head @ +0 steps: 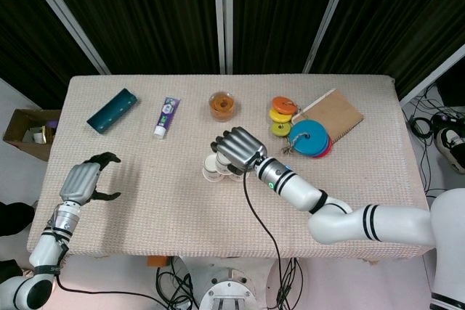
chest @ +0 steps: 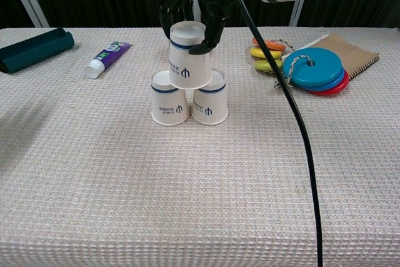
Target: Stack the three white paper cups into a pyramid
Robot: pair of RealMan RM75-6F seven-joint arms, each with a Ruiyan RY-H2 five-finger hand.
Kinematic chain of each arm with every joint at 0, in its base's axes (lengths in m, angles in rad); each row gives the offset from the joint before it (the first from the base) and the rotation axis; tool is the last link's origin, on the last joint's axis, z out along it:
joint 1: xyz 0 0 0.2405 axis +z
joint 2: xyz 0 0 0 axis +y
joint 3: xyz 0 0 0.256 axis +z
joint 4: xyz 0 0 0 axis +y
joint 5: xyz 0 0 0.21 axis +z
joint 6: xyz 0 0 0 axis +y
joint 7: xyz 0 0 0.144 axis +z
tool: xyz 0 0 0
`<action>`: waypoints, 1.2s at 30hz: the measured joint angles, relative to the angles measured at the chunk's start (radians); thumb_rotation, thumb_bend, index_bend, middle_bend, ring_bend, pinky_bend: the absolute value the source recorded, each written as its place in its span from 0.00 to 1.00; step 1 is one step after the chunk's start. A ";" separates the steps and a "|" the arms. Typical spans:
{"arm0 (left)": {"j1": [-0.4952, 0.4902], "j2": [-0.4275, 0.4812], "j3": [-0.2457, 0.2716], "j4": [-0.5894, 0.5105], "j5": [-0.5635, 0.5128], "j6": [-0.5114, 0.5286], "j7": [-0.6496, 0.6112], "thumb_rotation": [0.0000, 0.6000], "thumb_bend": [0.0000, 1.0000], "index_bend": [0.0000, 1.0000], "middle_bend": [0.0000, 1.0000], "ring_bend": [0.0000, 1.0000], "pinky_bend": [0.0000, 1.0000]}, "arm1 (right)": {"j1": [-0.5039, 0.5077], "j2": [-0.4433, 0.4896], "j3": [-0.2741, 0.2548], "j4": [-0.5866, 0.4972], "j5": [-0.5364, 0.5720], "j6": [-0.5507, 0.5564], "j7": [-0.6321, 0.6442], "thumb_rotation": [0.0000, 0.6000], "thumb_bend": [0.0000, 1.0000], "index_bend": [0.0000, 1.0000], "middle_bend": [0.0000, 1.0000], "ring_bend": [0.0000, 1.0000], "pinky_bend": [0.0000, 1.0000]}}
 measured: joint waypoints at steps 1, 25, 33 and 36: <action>0.000 0.000 -0.001 -0.001 0.000 -0.001 0.000 1.00 0.08 0.27 0.19 0.20 0.33 | 0.001 0.000 -0.001 0.000 -0.002 0.001 0.002 1.00 0.35 0.38 0.37 0.29 0.44; 0.004 0.008 -0.004 0.004 0.005 -0.003 0.003 1.00 0.08 0.27 0.18 0.20 0.32 | 0.008 0.071 -0.038 -0.092 0.000 0.055 0.015 1.00 0.22 0.00 0.12 0.14 0.27; 0.044 0.038 0.016 0.038 0.050 0.078 0.028 1.00 0.08 0.27 0.19 0.20 0.31 | -0.188 0.248 -0.113 -0.262 -0.158 0.324 0.015 1.00 0.22 0.00 0.14 0.14 0.26; 0.077 0.057 0.029 0.052 0.071 0.130 0.034 1.00 0.07 0.27 0.19 0.20 0.30 | -0.330 0.308 -0.171 -0.293 -0.283 0.466 0.049 1.00 0.22 0.00 0.14 0.13 0.26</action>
